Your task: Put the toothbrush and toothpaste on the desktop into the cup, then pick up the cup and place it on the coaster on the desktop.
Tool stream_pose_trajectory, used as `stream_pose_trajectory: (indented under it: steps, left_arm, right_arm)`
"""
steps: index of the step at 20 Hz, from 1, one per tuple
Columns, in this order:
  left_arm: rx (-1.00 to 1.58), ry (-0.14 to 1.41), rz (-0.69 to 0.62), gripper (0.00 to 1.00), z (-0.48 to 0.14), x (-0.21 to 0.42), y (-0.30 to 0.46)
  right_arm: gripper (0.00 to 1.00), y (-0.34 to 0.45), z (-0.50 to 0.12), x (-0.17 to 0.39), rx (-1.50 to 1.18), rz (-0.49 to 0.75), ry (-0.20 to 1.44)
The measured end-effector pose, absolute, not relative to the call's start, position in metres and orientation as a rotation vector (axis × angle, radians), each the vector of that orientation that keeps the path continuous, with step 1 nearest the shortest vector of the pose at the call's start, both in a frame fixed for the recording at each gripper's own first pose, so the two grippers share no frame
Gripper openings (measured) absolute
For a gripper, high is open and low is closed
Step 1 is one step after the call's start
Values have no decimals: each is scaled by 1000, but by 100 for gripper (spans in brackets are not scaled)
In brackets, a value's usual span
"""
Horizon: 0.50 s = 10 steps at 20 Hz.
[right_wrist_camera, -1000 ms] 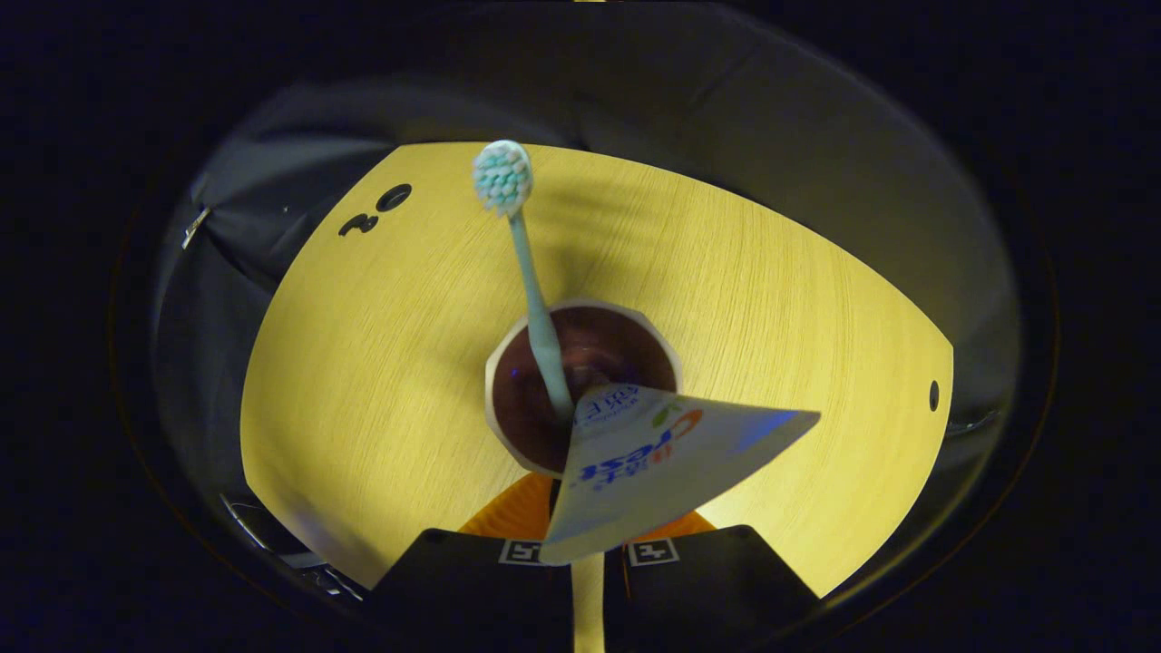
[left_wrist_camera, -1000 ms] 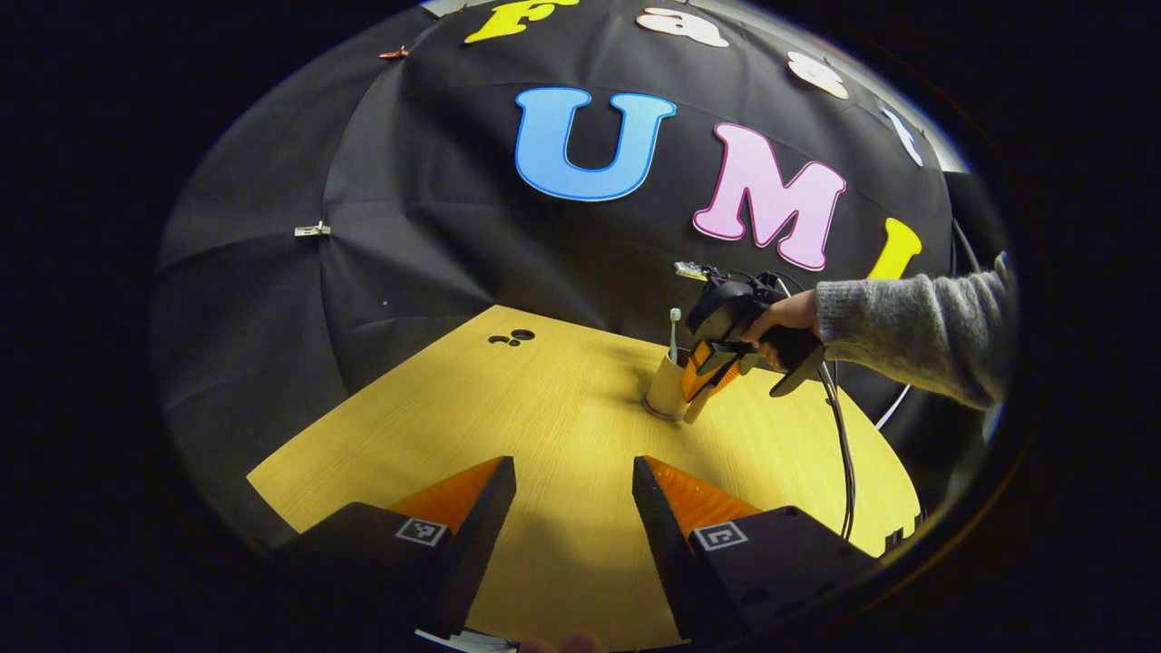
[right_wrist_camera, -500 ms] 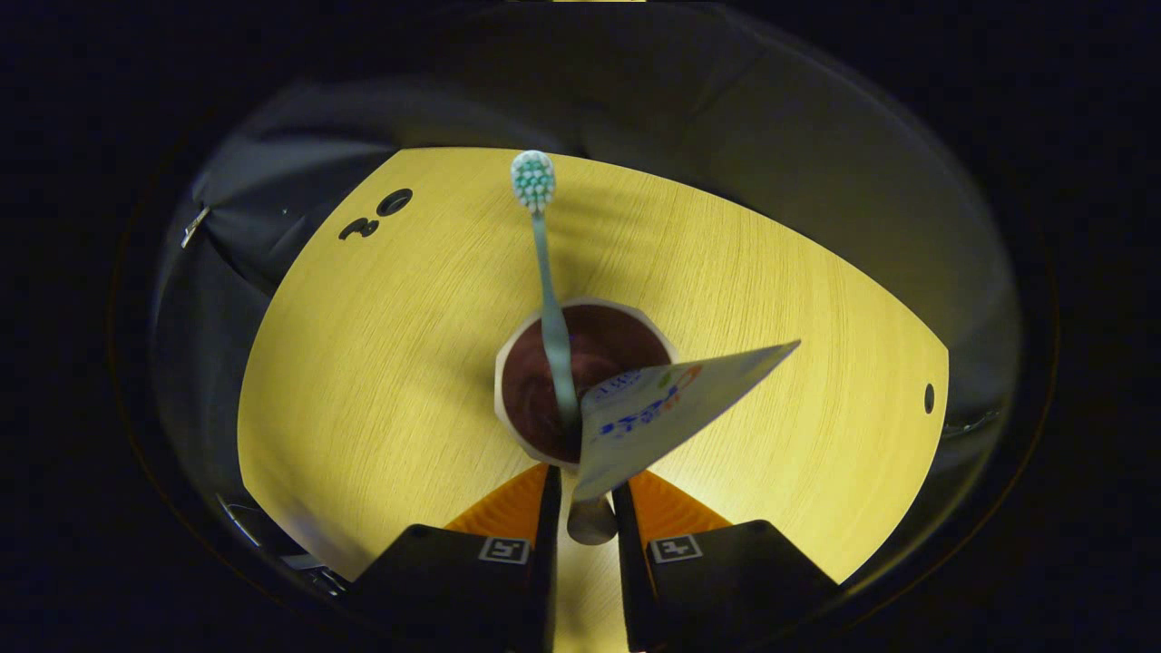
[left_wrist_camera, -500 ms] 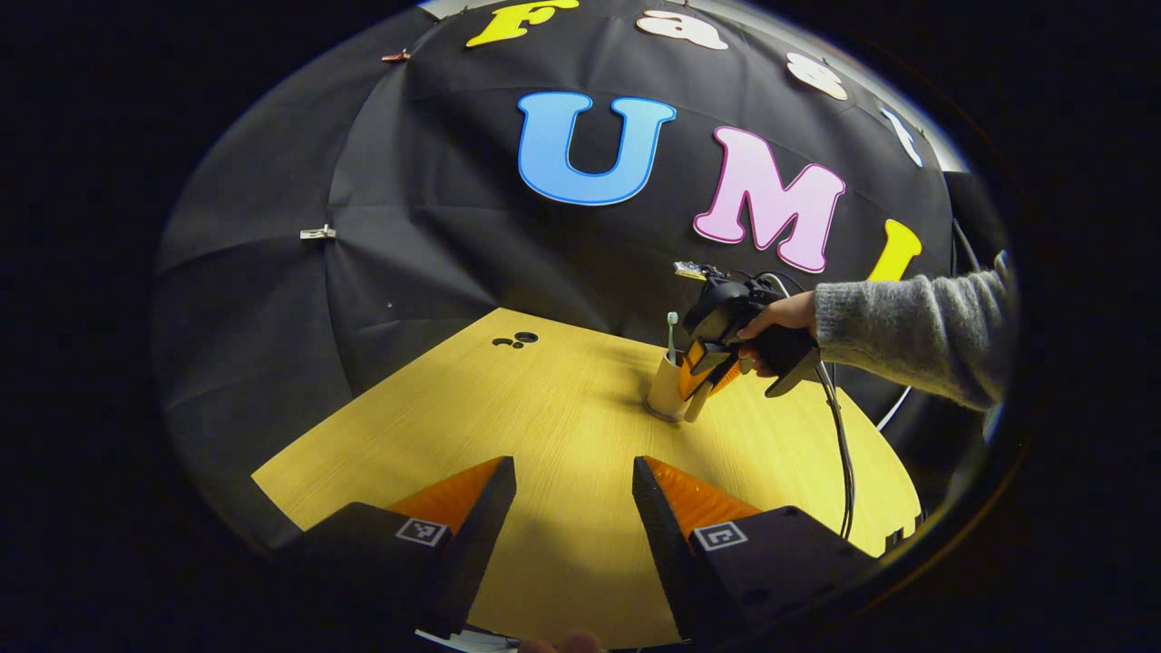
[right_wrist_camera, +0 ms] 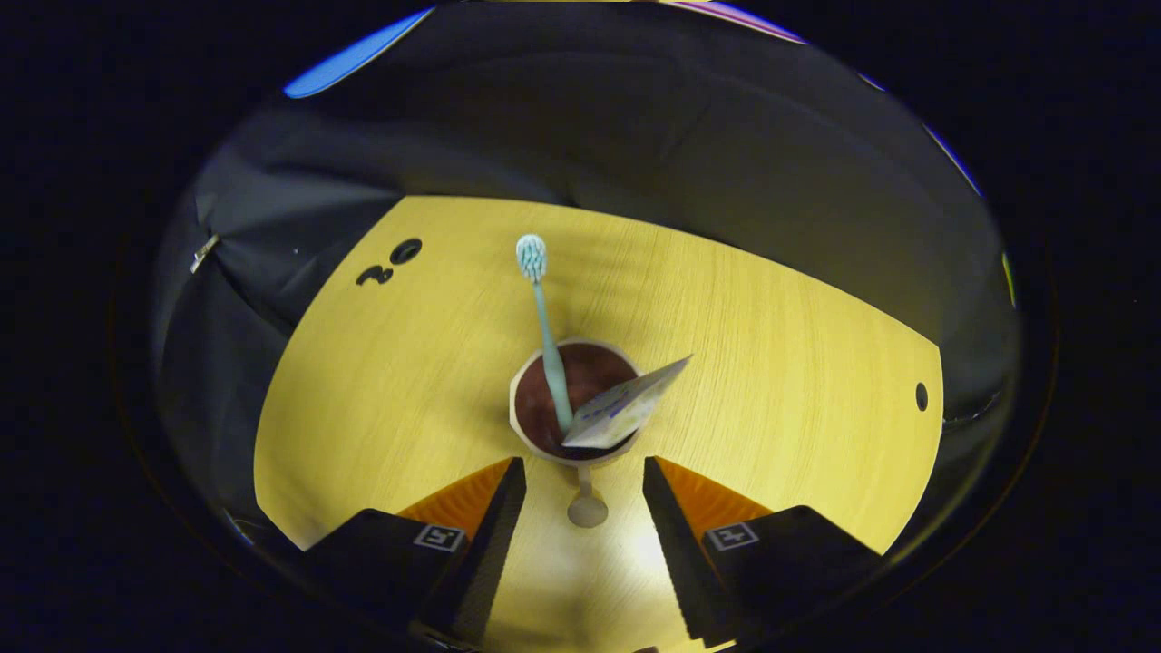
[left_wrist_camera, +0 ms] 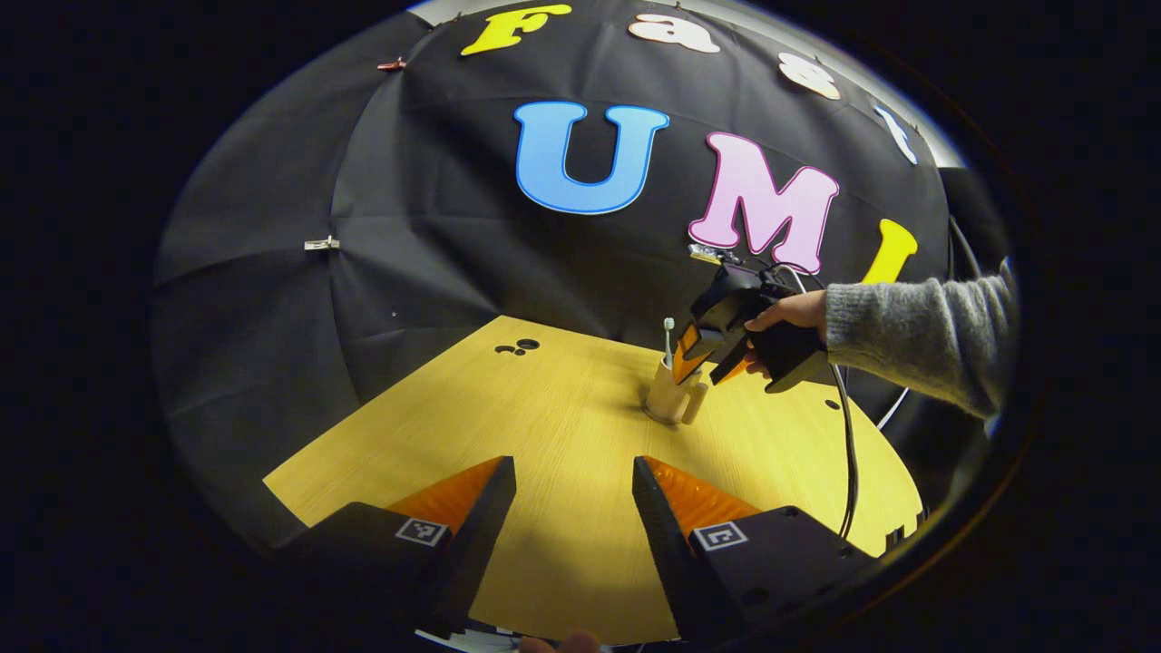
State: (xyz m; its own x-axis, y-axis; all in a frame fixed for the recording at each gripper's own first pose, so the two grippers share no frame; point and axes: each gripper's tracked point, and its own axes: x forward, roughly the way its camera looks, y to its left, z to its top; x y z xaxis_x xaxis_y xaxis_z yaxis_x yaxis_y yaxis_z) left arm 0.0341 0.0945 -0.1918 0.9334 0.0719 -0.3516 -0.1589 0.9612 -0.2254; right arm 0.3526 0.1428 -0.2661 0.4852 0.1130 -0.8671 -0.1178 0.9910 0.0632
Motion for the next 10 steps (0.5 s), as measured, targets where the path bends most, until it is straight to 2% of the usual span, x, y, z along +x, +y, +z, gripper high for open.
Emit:
stream_pose_trajectory:
  steps: [2,10]
  left_arm:
    - [-250,339,115,83,-185,31,92]
    - [-225,279,127,83,-135,18,87]
  right_arm:
    - [86,142,-246,351,31,140,982]
    - [86,113,-131,320,183,93,625]
